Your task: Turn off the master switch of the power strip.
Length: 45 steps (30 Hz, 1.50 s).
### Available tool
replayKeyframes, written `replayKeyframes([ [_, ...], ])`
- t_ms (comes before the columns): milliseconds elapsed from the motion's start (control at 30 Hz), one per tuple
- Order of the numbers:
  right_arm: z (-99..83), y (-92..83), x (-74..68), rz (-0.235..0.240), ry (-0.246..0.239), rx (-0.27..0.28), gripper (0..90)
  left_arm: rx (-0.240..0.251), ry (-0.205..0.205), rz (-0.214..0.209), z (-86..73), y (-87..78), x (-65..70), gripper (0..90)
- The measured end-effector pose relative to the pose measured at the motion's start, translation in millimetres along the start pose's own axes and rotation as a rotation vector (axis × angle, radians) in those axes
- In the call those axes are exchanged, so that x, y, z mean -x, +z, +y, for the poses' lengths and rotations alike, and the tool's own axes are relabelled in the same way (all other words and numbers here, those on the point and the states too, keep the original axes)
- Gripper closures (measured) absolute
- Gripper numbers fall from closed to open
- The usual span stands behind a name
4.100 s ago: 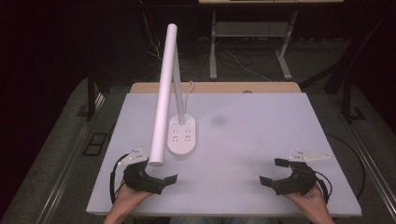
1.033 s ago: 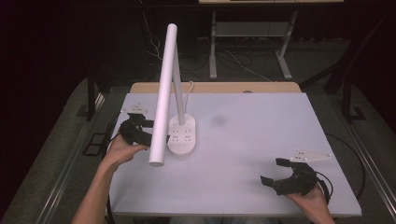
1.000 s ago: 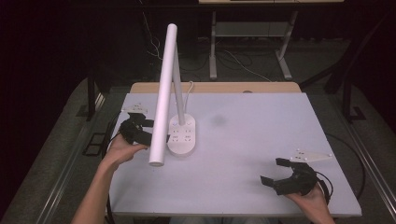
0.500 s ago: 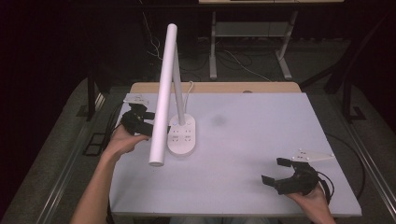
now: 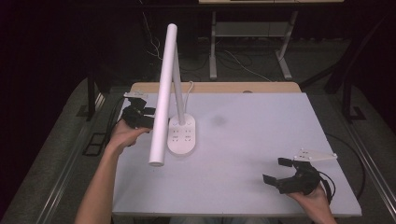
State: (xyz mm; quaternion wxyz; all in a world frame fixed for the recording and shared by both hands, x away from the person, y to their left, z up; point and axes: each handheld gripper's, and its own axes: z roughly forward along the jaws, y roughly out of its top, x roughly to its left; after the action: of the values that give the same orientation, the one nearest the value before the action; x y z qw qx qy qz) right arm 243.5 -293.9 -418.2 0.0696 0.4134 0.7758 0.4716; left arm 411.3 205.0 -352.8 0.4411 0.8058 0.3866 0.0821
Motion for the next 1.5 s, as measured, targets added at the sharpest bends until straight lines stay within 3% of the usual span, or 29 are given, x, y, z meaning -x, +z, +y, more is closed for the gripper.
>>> replayKeyframes([
  [267,-0.2,0.0,0.6,0.0,0.003,-0.004,0.3,0.001,-0.032,-0.005,-1.3,4.6,-8.1,19.8],
  [433,-0.5,0.2,0.7,0.002,-0.003,-0.005,0.3,0.009,-0.039,0.027,-0.6,7.7,-7.7,29.1],
  [533,-0.7,0.2,0.5,0.003,0.003,-0.009,0.3,0.013,-0.065,0.052,-1.1,9.8,-8.9,39.6],
  [667,-0.8,0.3,0.6,0.002,0.001,-0.012,0.3,0.004,-0.088,0.035,-2.6,13.3,-12.9,58.0],
  [900,-1.4,0.8,2.6,-0.005,0.002,-0.019,0.3,-0.005,-0.087,0.007,-3.8,24.0,-14.3,83.0],
  [933,-1.4,0.6,2.8,-0.004,0.001,-0.018,0.3,-0.004,-0.101,0.011,-4.0,25.8,-12.9,85.6],
  [967,-1.4,0.4,2.9,-0.005,0.0,-0.018,0.3,-0.005,-0.082,0.004,-3.9,27.5,-14.3,88.1],
  [1200,-1.4,1.0,3.1,-0.007,-0.004,-0.024,0.3,-0.017,-0.077,0.018,-5.1,39.6,-13.6,89.5],
  [1500,-1.5,1.1,3.7,-0.009,-0.003,-0.027,0.3,-0.021,-0.105,0.019,-7.6,51.2,-15.7,89.6],
])
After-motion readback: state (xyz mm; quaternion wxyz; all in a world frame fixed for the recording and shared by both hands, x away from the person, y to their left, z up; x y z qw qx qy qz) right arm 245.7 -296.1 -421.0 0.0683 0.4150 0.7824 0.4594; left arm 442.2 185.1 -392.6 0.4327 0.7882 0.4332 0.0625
